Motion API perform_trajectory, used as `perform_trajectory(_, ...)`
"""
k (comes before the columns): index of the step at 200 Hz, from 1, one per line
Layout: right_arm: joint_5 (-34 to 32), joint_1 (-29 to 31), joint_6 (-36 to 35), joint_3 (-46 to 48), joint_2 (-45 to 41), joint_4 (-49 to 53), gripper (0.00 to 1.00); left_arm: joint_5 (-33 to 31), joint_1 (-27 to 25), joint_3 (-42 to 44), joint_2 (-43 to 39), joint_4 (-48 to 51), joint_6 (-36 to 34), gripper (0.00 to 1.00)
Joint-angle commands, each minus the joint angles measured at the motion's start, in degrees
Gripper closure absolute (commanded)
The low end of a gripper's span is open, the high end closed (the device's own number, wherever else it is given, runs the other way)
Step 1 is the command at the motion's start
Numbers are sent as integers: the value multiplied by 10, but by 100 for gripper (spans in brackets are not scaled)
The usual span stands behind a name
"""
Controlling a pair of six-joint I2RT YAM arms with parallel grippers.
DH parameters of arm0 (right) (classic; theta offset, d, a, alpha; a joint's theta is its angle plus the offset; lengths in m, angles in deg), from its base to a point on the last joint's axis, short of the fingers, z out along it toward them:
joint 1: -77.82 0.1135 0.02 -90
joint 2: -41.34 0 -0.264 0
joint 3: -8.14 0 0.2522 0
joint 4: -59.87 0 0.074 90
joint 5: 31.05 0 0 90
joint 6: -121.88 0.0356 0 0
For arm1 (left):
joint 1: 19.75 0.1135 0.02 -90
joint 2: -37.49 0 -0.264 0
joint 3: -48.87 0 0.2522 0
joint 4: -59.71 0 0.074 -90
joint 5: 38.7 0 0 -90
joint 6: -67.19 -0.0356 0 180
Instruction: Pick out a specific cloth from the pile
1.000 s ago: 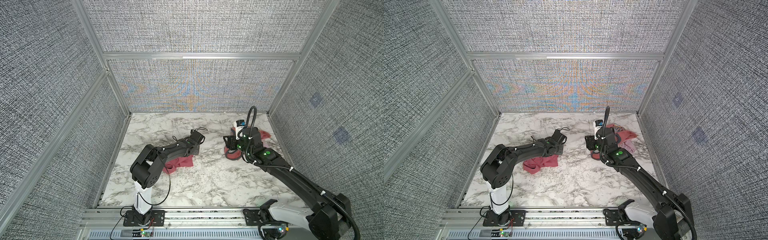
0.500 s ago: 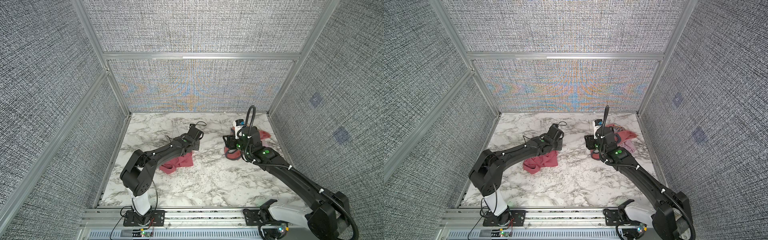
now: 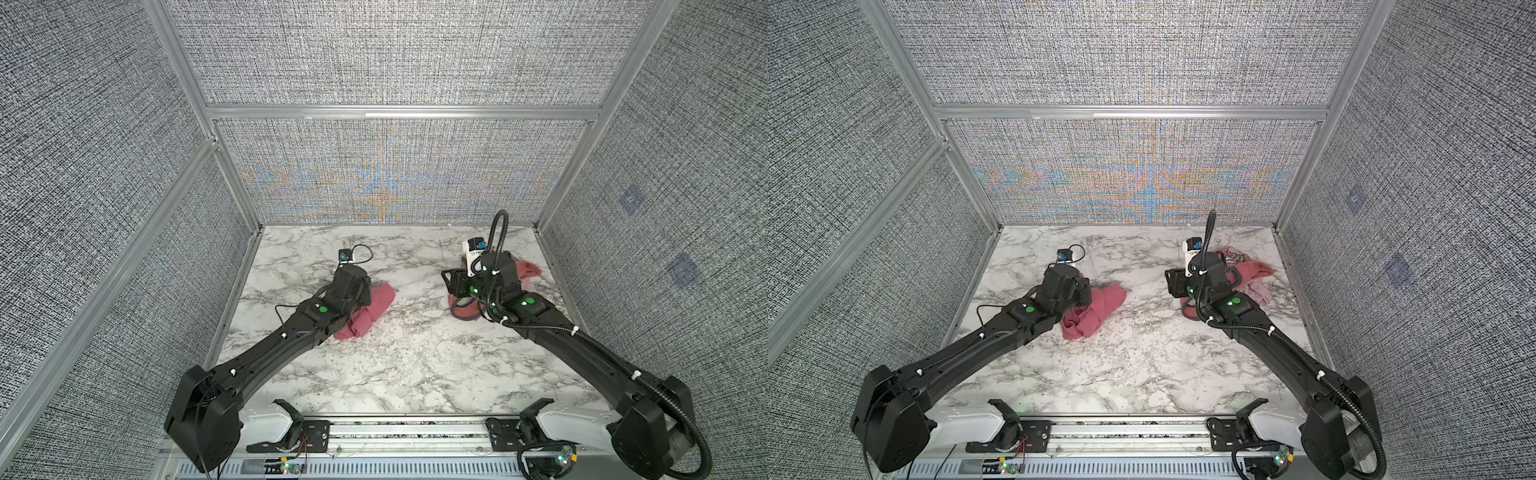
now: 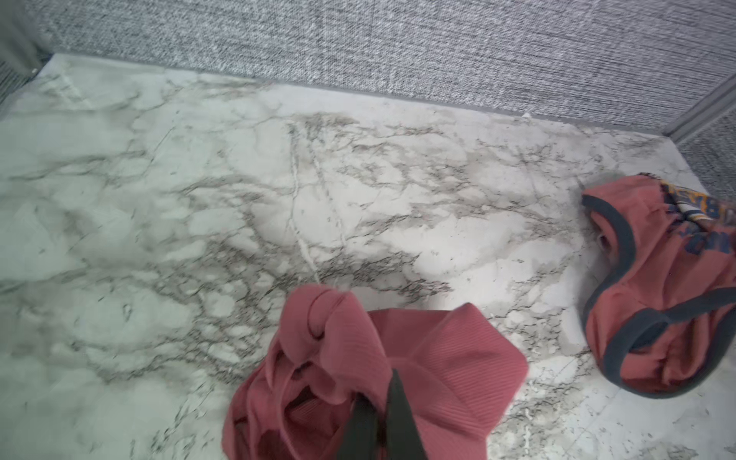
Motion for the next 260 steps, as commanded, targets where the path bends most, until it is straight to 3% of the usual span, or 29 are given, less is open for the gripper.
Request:
perform_trajectory(1,11,0,9,-7,2,-23,41,18,30,56,-26,-5,39,100)
perform_trajectory(36,17,0,10,-13,8,-23,41,70,100,164,-60,-44,77,100)
perform_trajectory(63,18,0,9,-18,10,-20,41,86,132,193,-51,-71,81,100)
perform_trajectory(190,2,0,1,-23,7,-3,41,125,181,144,135,-146,70,100)
perform_trajectory(260,2,0,-4,-33,24,-5,41,129,190,138,161,-133,71,100)
